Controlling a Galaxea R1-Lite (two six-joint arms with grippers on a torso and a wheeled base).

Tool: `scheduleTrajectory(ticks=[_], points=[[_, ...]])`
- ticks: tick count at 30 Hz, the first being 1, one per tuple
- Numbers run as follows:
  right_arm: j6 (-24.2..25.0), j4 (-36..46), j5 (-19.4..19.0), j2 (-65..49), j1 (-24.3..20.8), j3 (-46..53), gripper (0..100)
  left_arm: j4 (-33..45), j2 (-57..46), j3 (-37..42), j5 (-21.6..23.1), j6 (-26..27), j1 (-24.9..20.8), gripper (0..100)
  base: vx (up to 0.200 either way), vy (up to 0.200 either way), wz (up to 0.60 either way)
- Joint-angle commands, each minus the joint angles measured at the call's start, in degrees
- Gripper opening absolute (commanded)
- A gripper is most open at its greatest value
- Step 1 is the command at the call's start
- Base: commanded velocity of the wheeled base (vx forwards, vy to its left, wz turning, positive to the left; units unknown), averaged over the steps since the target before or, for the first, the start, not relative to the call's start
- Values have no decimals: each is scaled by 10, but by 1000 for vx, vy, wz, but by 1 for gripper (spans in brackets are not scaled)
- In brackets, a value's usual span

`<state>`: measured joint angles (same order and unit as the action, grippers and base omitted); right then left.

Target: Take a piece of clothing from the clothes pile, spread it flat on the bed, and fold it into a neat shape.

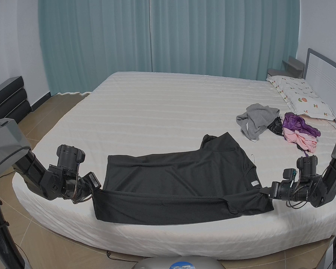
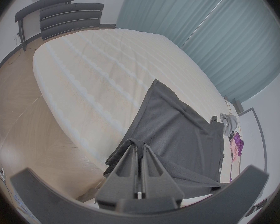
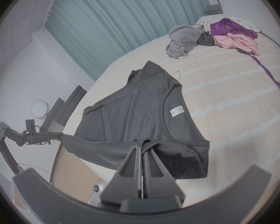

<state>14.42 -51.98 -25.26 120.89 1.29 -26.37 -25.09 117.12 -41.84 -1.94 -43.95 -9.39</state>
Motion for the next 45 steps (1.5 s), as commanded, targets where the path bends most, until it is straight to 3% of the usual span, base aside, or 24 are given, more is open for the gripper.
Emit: scheduleTrajectory(ticks=[1, 10, 26, 27, 28, 32, 42, 45], points=[[0, 0, -1, -13, -1, 6, 0, 0, -19, 9, 0, 0, -3, 0, 0, 0, 0], [31, 2, 2, 13, -4, -33, 0, -7, 51, -25, 3, -3, -3, 0, 0, 0, 0], [32, 74, 1, 90, -4, -134, 0, -7, 148, -120, 7, -57, 2, 0, 0, 0, 0], [32, 74, 1, 90, -4, -134, 100, -7, 148, -120, 7, -57, 2, 0, 0, 0, 0], [32, 77, 0, 98, -5, -141, 100, -6, 148, -121, 8, -58, 2, 100, 0, 0, 0], [44, 76, 0, 102, -5, -147, 100, -8, 148, -121, 8, -60, 2, 100, 0, 0, 0], [141, 62, -9, 69, -13, -113, 100, -8, 112, -106, 10, -84, 14, 100, 0, 0, 0], [212, 44, -8, 47, -18, -95, 100, -9, 104, -97, 0, -85, 19, 100, 0, 0, 0]])
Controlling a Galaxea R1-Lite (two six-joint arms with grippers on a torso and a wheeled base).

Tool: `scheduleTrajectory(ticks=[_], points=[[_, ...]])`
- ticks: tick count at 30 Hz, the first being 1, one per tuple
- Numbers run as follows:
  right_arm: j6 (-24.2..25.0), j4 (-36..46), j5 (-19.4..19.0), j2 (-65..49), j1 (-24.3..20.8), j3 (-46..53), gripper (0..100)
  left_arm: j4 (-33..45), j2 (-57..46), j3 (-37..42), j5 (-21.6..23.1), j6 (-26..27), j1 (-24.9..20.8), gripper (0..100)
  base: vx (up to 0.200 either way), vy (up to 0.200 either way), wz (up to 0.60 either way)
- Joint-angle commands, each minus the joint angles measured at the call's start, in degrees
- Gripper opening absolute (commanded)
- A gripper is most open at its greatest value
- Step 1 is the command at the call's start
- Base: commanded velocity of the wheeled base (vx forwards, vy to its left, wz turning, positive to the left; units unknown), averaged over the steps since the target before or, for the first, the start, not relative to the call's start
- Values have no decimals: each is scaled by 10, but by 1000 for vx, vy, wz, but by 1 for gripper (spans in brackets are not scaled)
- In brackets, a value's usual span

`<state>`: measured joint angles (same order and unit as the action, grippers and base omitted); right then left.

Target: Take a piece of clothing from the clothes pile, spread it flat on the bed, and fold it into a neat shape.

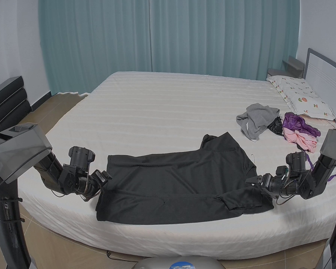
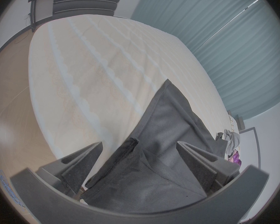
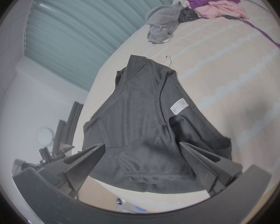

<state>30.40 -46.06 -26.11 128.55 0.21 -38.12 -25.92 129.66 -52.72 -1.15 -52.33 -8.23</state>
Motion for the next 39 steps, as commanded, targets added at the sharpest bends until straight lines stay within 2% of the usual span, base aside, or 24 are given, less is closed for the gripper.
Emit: scheduleTrajectory(ticks=[1, 3, 8, 12, 26, 32, 39], points=[[84, -26, 3, -33, -11, 30, 100, -5, -24, 17, -10, -2, 9, 100, 0, 0, 0], [108, -52, 4, -31, -11, 41, 100, -17, -32, 25, -10, -15, 11, 100, 0, 0, 0], [123, -110, 4, -18, -5, 67, 100, -26, -40, 35, -6, -39, 11, 100, 0, 0, 0], [137, -111, 4, -20, -4, 69, 100, -26, -45, 43, -2, -39, 11, 100, 0, 0, 0], [140, -112, 6, -29, 0, 73, 100, -27, -56, 56, 10, -40, 5, 100, 0, 0, 0], [140, -112, 8, -32, 0, 73, 100, -26, -58, 57, 11, -40, 5, 100, 0, -200, 0], [140, -112, 8, -29, 0, 72, 100, -27, -59, 57, 11, -40, 2, 100, 0, 0, 0]])
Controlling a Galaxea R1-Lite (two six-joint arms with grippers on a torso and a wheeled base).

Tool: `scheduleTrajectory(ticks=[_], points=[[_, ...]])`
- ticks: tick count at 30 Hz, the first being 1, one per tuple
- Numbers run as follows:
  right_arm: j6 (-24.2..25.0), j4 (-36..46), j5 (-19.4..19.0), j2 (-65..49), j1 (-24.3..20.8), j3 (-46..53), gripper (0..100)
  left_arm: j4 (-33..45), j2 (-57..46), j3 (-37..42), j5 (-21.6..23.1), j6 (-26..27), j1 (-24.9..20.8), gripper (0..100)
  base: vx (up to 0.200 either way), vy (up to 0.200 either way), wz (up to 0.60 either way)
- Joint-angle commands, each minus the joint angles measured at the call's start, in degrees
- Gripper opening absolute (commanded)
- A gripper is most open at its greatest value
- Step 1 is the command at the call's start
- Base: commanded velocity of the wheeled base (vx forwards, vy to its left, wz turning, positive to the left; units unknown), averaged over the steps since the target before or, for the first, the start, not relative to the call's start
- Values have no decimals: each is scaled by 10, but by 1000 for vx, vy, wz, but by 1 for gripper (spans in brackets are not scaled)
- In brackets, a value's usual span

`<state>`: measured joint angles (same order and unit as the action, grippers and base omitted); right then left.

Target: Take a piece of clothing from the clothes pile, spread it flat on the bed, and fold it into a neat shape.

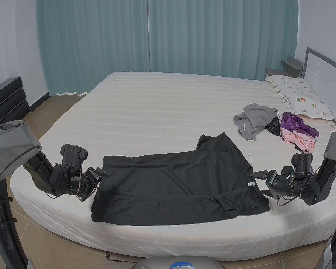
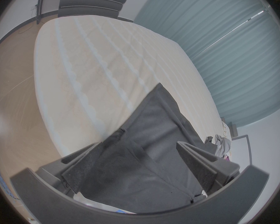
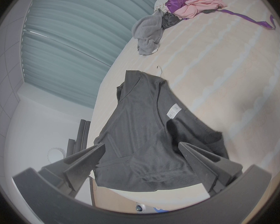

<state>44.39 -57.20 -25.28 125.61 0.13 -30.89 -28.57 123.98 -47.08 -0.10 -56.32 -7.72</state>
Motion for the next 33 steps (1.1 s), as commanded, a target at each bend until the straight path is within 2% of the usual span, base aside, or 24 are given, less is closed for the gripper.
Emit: scheduleTrajectory(ticks=[1, 5, 8, 11, 17, 22, 23, 26, 28, 30, 33], points=[[0, 0, 0, 1, 0, 0, 100, -1, -2, 0, 0, 0, -4, 100, 0, 0, 0], [0, 0, 0, 1, 0, 0, 100, -2, -2, -4, -1, -14, -5, 100, 0, 0, 0], [-1, 0, 0, 2, 0, 0, 100, 4, -3, -16, -3, -46, -5, 100, 0, 0, 0], [-1, 0, 0, 2, 0, 0, 100, 4, -3, -17, 1, -47, -2, 100, 0, 0, 0], [-1, 0, 0, 3, 0, 0, 100, 4, -4, -10, 1, -41, -5, 100, 200, 0, 0], [-2, 1, 0, 6, 0, -1, 100, 10, -6, -15, 10, -41, -5, 100, 0, 0, 0], [-2, 0, 1, 9, 0, -2, 100, 16, -7, -16, 23, -40, -3, 100, 0, 0, 0], [-2, 1, 1, 9, 0, -1, 100, 29, -4, -17, 38, -22, 1, 100, 0, 0, 0], [-2, 1, 1, 9, 0, -2, 100, 38, -1, -13, 39, 5, 2, 100, 0, 0, 0], [-2, 1, 1, 9, 0, -2, 100, 50, -1, -3, 40, 55, 3, 100, 0, 0, 0], [-3, 1, 1, 10, -1, 0, 100, 49, 1, 6, 40, 82, 3, 100, 0, 0, 0]])
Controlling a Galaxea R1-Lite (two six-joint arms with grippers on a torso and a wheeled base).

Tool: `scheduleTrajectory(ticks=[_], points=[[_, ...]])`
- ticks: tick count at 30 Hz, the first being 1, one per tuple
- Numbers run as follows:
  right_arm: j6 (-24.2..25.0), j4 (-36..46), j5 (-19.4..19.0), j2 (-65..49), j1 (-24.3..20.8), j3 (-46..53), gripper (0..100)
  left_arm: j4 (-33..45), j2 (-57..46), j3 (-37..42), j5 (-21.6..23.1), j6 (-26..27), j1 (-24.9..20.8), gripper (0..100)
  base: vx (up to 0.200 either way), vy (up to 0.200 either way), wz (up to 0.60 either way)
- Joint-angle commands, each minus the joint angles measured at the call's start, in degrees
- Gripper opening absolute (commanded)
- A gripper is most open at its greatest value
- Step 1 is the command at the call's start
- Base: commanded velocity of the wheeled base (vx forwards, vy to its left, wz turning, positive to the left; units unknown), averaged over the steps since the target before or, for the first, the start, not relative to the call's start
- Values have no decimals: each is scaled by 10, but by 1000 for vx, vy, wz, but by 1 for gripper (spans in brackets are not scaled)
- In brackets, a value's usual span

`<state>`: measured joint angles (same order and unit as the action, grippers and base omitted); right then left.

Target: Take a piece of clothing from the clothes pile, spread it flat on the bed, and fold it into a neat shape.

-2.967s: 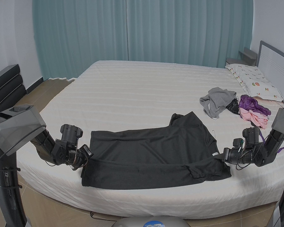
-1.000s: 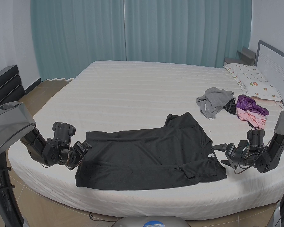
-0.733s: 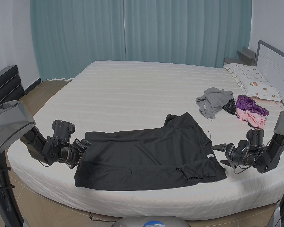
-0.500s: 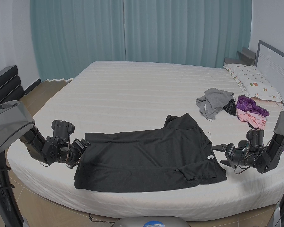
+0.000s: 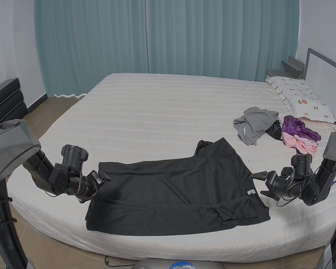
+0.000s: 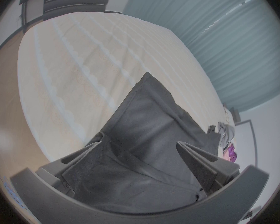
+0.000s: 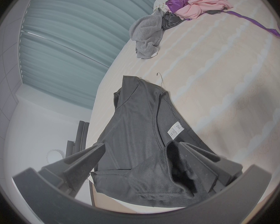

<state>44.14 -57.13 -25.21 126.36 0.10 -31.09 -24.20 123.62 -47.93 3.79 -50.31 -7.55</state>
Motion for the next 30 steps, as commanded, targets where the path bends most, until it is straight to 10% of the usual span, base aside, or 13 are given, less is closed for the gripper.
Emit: scheduleTrajectory(ticks=[1, 24, 25, 30], points=[[0, 0, 0, 2, -3, 1, 100, 3, 8, 14, 1, 28, 2, 100, 0, 0, 0], [-3, -1, -4, 4, 0, 2, 100, 5, 72, -23, -36, 64, 5, 100, 0, 0, 0], [-3, -1, -4, 4, 0, 2, 100, 5, 74, -23, -40, 64, 6, 0, 0, 0, 0], [-5, -1, -2, 5, 0, 2, 100, 7, 64, -12, -41, 60, 8, 0, 0, 0, 0]])
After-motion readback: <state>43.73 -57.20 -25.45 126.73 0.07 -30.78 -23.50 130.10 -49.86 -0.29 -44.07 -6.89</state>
